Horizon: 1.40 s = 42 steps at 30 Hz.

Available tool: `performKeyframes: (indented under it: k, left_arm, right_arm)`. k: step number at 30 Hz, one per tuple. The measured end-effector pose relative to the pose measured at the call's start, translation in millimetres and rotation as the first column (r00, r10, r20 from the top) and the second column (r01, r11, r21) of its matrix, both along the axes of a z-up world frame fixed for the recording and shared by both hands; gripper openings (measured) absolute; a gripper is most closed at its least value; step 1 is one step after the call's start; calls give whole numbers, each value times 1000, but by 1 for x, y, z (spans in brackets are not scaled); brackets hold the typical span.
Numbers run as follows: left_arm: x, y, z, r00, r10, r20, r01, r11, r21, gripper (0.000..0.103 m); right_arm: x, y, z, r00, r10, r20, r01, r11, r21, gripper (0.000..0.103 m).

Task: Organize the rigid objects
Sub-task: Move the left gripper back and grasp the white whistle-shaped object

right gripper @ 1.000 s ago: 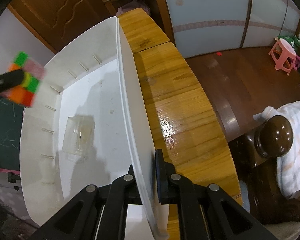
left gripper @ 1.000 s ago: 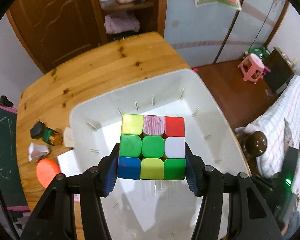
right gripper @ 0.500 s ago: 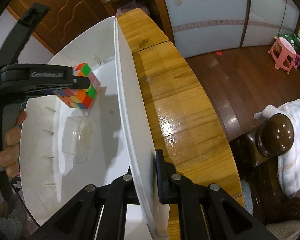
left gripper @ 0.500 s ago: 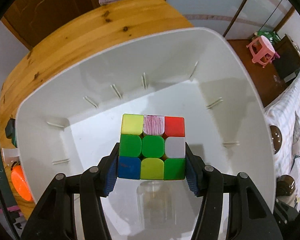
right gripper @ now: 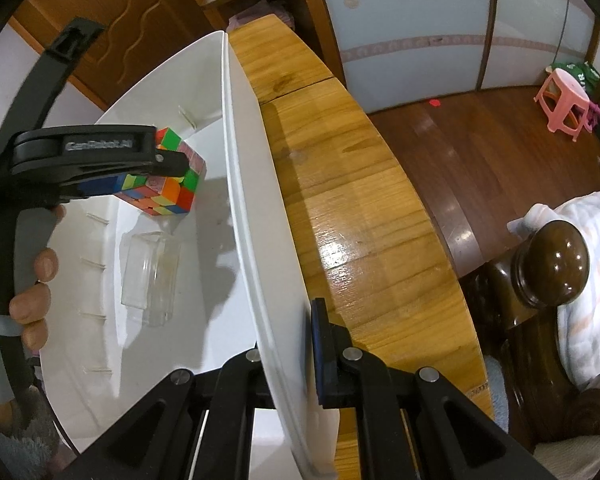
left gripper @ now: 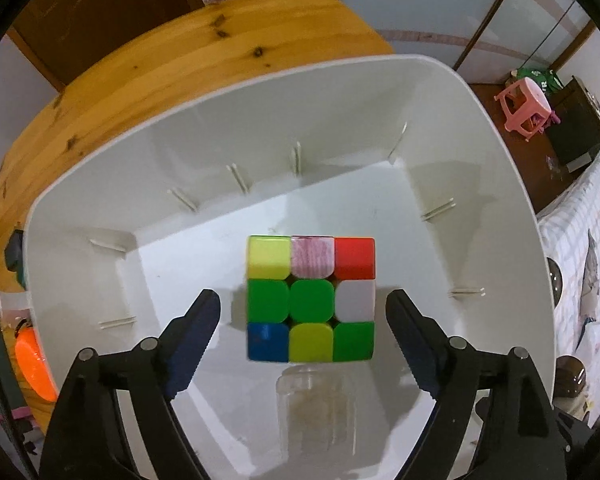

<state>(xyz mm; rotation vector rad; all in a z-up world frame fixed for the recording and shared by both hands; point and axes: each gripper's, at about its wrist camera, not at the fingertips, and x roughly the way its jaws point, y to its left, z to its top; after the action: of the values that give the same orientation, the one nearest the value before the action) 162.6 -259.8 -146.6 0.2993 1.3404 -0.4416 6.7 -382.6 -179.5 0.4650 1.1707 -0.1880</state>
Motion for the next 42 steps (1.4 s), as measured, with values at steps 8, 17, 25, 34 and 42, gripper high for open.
performKeyframes:
  k: [8,17,25,34,42]
  left_arm:
    - [-9,25,23,999,11,30,-10,999,-36,93]
    - [-21,57,58,996,14,85,-6,996,-88,100]
    - [-35,107,92,987,67,147,-47,989,-138,100]
    - [-46,176,112,968,164,188,-135,978,-158,100]
    - [-52,233,131,939,259,227,-218,957,-189,100]
  right_arm:
    - [1,-1,0,1000,-7,-2,7,1000,5,8]
    - [2,-1,-1,1000,-24,-10,24,1000,6,8]
    - [4,-1,-2,999,-45,-24,46,999,11,8]
    - [6,-1,0,997,-67,-42,67,998,14,8]
    - [8,-2,-2,995,-78,-56,79,997,14,8]
